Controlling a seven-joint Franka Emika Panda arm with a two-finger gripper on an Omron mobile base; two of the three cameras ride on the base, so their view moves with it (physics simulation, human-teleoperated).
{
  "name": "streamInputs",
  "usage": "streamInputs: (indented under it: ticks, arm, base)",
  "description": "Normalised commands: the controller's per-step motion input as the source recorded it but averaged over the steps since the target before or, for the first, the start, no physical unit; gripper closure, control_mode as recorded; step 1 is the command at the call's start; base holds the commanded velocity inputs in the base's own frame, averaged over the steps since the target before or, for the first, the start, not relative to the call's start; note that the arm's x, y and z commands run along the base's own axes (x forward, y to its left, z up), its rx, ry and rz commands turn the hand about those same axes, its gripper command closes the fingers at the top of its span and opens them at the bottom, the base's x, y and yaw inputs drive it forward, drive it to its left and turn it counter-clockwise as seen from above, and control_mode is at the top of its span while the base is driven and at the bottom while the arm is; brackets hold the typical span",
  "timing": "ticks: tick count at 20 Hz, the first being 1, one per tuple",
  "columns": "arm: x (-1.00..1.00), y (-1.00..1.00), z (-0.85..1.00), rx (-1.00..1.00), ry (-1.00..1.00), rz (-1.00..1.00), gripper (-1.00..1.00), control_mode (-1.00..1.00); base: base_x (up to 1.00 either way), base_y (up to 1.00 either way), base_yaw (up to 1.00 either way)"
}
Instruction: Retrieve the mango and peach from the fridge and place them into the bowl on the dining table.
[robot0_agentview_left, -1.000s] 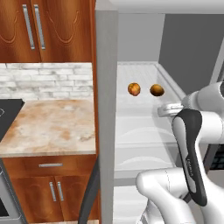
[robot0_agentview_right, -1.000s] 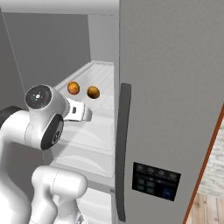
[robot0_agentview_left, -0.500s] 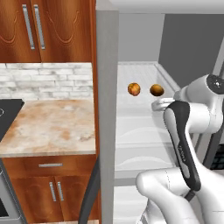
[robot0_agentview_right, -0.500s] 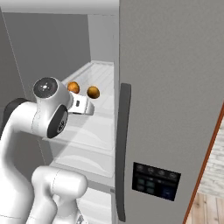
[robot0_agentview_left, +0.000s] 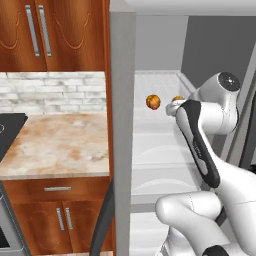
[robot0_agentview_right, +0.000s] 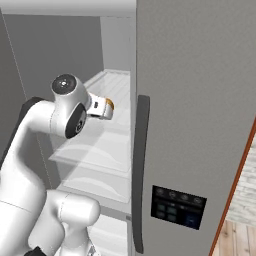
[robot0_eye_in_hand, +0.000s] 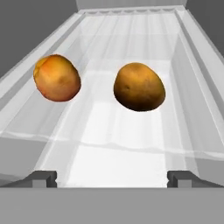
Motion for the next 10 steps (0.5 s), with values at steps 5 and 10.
streamInputs:
  ticks: [5, 10]
  arm:
    - [0.5, -0.01, 0.0, 0.0, -0.06, -0.02, -1.0, -1.0]
    - [0.37, -0.14, 0.0, 0.0, -0.03, -0.05, -1.0, -1.0]
  base:
    - [0.0, 0.0, 0.0]
    - [0.0, 0.0, 0.0]
